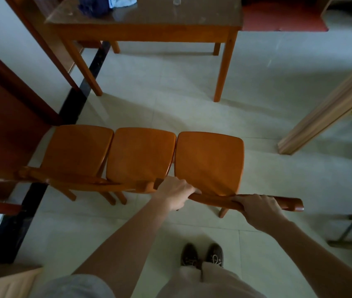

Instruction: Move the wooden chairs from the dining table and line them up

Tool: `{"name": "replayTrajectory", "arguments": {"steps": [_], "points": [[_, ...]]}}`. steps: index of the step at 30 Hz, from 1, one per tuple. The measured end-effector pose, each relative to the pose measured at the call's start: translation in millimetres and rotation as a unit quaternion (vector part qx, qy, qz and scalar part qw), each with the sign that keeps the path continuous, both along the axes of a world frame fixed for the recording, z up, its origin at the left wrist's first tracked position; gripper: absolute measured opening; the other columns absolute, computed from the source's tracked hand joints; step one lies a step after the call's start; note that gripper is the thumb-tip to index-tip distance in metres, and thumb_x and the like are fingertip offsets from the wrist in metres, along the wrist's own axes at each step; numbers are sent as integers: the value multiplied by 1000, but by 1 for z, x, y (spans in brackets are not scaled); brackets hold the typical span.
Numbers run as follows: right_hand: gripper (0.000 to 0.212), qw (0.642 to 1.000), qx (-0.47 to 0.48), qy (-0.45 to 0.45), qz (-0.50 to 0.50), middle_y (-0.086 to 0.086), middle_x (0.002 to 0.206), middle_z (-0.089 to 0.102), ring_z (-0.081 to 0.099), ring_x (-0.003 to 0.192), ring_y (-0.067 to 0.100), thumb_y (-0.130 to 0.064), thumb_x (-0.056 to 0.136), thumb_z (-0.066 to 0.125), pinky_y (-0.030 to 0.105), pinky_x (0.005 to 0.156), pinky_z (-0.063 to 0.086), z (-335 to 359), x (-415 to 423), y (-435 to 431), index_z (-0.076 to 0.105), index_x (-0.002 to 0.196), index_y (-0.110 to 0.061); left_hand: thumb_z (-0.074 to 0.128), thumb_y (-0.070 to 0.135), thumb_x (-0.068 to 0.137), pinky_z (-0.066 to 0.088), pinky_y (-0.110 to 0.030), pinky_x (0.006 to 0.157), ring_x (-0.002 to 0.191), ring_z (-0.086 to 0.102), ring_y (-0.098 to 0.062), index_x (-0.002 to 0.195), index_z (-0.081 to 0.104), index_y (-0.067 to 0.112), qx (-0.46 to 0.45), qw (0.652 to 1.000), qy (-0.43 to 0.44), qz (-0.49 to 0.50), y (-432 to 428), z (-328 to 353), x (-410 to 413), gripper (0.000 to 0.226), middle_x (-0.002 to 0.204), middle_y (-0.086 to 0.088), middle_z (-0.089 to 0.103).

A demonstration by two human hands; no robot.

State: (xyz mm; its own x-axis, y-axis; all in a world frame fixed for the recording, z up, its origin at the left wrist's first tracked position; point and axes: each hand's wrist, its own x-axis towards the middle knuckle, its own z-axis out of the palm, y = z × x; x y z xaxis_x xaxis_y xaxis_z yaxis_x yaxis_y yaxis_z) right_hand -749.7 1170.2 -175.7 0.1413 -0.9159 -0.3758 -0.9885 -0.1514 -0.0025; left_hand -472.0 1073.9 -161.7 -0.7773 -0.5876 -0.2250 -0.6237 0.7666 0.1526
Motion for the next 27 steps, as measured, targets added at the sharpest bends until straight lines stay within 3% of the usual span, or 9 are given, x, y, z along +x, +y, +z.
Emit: {"name": "replayTrajectory", "arguments": {"steps": [3,7,12,14,16,19,21,25,27], "points": [[35,1000,2,-3,-5,-17,83,58,54,58,6,-43,107,48,20,53,39,-2,3,-4,46,140,-52,71,17,100,61,-29,78,88,77,-13,149,56,36,-5,1000,12,9,-4,-1,5,55,115,4,79],[32,999,6,-51,-8,-17,88,63,55,62,5,-44,106,49,18,56,41,-2,5,-7,51,137,-49,69,18,102,58,-25,67,72,69,-10,150,55,37,-6,1000,-8,13,-6,-1,7,53,106,4,79],[22,997,2,-75,-21,-18,86,62,58,62,3,-42,105,53,15,52,36,-3,6,-4,58,126,-46,67,30,103,63,-30,82,90,77,-14,150,55,37,-12,1000,-17,12,-4,-3,8,48,116,3,79],[21,996,10,-90,-24,-15,100,69,67,81,9,-41,103,57,21,66,47,2,9,-4,59,123,-45,66,37,103,59,-34,91,104,75,-16,149,55,36,18,999,-24,22,-5,4,7,47,128,3,75],[47,986,30,-158,-39,-11,131,64,65,111,16,-49,95,66,34,94,53,16,17,-2,50,138,-46,64,52,100,52,-43,106,129,64,-19,151,50,39,112,992,-3,60,-2,22,5,55,147,6,64],[79,932,-20,-342,-116,-5,151,48,54,127,20,-82,80,56,42,100,54,66,40,0,36,148,-47,44,83,91,39,-53,119,148,41,-12,149,44,49,152,961,166,162,10,66,21,68,160,15,45],[91,887,-98,-429,-140,-5,153,49,52,128,14,-95,74,44,42,97,56,106,52,0,38,149,-43,33,84,94,35,-51,120,151,35,-8,144,46,53,104,912,328,222,26,101,44,60,161,16,40],[82,828,-187,-525,-70,-8,156,48,47,141,13,-83,84,48,47,112,46,193,73,-7,41,152,-37,33,76,99,38,-35,117,150,37,-6,147,39,53,5,819,514,254,62,185,90,53,158,21,40],[75,805,-231,-547,-16,-9,156,48,47,141,9,-74,90,51,42,114,44,227,89,-3,42,153,-34,43,68,98,41,-46,118,152,37,-12,147,38,54,21,793,553,255,79,221,103,51,157,23,39]]}}
